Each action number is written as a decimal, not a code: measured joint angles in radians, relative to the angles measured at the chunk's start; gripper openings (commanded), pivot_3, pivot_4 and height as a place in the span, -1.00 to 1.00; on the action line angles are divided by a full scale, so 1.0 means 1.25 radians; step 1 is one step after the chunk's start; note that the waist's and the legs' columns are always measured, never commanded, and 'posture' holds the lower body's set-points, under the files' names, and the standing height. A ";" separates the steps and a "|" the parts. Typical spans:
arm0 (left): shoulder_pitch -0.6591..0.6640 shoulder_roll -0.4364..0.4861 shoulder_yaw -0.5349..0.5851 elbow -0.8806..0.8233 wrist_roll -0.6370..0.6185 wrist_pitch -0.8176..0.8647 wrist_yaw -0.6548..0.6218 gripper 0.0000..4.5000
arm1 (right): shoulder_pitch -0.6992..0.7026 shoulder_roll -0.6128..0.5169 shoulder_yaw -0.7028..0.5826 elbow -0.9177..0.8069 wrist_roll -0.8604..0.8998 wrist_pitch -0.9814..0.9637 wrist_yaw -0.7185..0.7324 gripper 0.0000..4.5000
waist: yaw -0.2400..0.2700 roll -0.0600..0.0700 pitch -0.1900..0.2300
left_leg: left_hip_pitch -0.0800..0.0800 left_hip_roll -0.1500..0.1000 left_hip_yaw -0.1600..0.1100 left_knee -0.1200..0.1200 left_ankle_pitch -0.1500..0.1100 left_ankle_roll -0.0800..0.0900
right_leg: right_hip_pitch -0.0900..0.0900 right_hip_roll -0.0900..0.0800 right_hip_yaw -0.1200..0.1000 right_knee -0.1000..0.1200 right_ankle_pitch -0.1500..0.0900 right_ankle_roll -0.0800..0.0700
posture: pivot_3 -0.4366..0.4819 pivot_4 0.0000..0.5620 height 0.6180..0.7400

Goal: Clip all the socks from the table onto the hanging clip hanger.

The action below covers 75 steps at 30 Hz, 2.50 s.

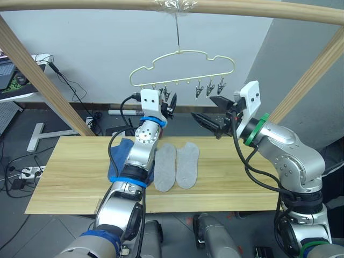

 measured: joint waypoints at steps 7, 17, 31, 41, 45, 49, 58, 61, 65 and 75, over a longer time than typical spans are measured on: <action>-0.012 0.003 0.000 0.028 0.000 -0.023 0.002 0.12 | -0.002 -0.002 0.000 0.000 0.000 0.000 -0.001 1.00 | -0.001 0.000 0.000 | 0.000 0.000 0.000 0.000 0.000 0.000 | 0.000 0.000 0.000 0.000 0.000 0.000 | -0.33 -0.23 1.00; -0.021 0.003 0.000 0.049 0.004 -0.045 0.002 -0.27 | -0.002 -0.003 0.000 0.000 0.009 0.000 -0.003 1.00 | -0.001 0.000 0.000 | 0.000 0.000 0.000 0.000 0.000 0.000 | 0.000 0.000 0.000 0.000 0.000 0.000 | -0.33 -0.22 1.00; -0.023 0.003 0.015 0.032 -0.018 -0.021 -0.026 -0.95 | 0.004 0.005 0.052 0.018 -0.012 -0.018 -0.012 1.00 | -0.003 0.000 0.000 | 0.000 0.000 0.000 0.000 0.000 0.000 | 0.000 0.000 0.000 0.000 0.000 0.000 | -0.27 -0.19 1.00; 0.067 0.004 0.029 -0.179 -0.111 0.160 -0.141 -0.95 | 0.121 0.087 0.290 0.391 -0.280 -0.229 -0.077 1.00 | -0.002 0.000 0.000 | 0.003 0.000 0.001 0.000 0.000 0.000 | 0.001 0.000 0.001 0.002 0.000 0.000 | -0.14 -0.16 1.00; 0.099 0.017 0.035 -0.240 -0.112 0.197 -0.136 -0.95 | 0.095 0.154 0.302 0.608 -0.346 -0.324 -0.107 1.00 | -0.002 0.000 0.000 | 0.004 0.001 0.002 0.001 0.000 0.000 | 0.001 0.000 0.001 0.003 0.000 0.000 | -0.11 -0.16 1.00; 0.117 0.018 0.031 -0.269 -0.110 0.208 -0.135 -0.95 | 0.016 0.215 0.299 0.793 -0.390 -0.417 -0.109 1.00 | 0.001 0.000 0.000 | 0.004 0.001 0.001 0.000 0.000 0.000 | 0.001 0.001 0.001 0.003 0.000 0.000 | -0.09 -0.16 1.00; 0.123 0.021 0.031 -0.289 -0.103 0.226 -0.126 -0.95 | -0.030 0.260 0.284 0.934 -0.436 -0.495 -0.104 0.60 | 0.006 0.000 0.000 | 0.005 0.001 0.001 0.000 0.000 0.000 | 0.003 0.000 0.001 0.003 0.000 0.000 | -0.01 -0.18 1.00; 0.128 0.023 0.031 -0.298 -0.102 0.234 -0.124 -0.95 | -0.011 0.241 0.299 0.924 -0.458 -0.521 -0.081 0.15 | 0.009 0.000 0.000 | 0.006 0.001 0.001 0.000 0.000 0.000 | 0.003 0.000 0.001 0.003 0.000 0.000 | -0.01 -0.19 1.00; 0.133 0.029 0.032 -0.307 -0.103 0.241 -0.126 -0.95 | 0.028 0.197 0.312 0.877 -0.483 -0.545 -0.045 -0.48 | 0.013 0.000 -0.003 | 0.006 0.000 0.001 0.000 0.000 0.000 | 0.003 0.000 0.001 0.003 0.000 0.000 | -0.02 -0.21 1.00; 0.142 -0.020 0.143 -0.380 -0.334 0.471 -0.175 -0.95 | 0.174 0.020 0.316 0.628 -0.507 -0.564 0.065 -0.99 | 0.021 0.000 -0.007 | 0.005 0.000 0.001 0.001 0.000 0.000 | 0.004 0.000 0.001 0.002 0.000 0.000 | -0.08 -0.23 1.00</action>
